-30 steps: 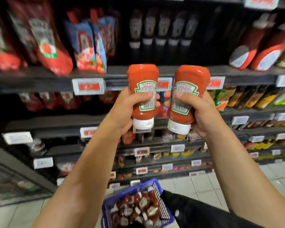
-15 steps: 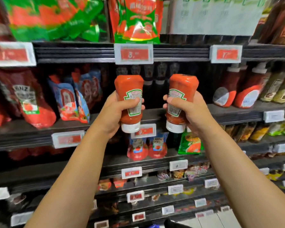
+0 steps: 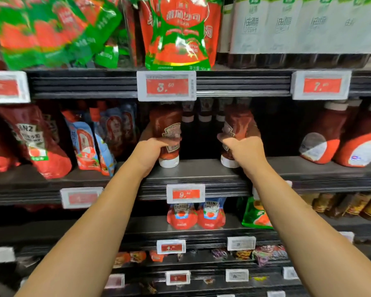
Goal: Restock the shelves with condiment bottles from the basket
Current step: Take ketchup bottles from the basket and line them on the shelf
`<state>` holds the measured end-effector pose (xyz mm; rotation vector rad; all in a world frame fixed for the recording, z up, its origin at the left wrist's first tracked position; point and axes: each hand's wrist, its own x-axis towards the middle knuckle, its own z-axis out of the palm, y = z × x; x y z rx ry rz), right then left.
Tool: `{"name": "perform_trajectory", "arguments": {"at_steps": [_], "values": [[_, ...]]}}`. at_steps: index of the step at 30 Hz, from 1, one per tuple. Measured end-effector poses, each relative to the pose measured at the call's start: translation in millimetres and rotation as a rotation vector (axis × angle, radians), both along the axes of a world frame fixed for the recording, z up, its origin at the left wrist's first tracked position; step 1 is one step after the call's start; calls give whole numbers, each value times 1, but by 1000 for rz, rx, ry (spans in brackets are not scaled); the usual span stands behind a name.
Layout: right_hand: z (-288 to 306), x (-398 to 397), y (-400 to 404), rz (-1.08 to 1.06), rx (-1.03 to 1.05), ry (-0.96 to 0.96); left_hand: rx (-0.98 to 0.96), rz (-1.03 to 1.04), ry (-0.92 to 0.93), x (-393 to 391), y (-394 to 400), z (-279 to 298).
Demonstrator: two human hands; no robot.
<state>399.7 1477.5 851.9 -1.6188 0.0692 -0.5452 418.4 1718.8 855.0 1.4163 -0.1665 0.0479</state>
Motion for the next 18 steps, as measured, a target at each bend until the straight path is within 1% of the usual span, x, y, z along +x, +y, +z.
{"name": "perform_trajectory", "arguments": {"at_steps": [3, 5, 7, 9, 12, 13, 14, 15, 17, 18], "values": [[-1, 12, 3, 2, -51, 36, 26, 41, -6, 2, 0, -3], [0, 11, 5, -6, -74, 59, 40, 30, -24, 3, 3, -6], [0, 1, 5, -32, -119, 21, 80, 17, -46, 3, 5, -10], [2, -18, 7, -120, -164, -116, 156, 28, -66, 4, 6, -12], [1, -52, 25, -314, -161, -426, 213, 39, -82, 8, 8, -17], [0, -61, 36, -303, -144, -490, 211, 39, -61, 9, 8, -18], [-2, -67, 49, -239, -144, -512, 197, 36, -30, 8, 9, -17], [-2, -71, 64, -145, -182, -488, 182, 33, -2, 5, 10, -16], [3, -66, 91, 28, -327, -344, 184, 21, 46, -1, 11, -12], [7, -60, 100, 69, -375, -271, 204, 8, 56, -4, 10, -10]]}}
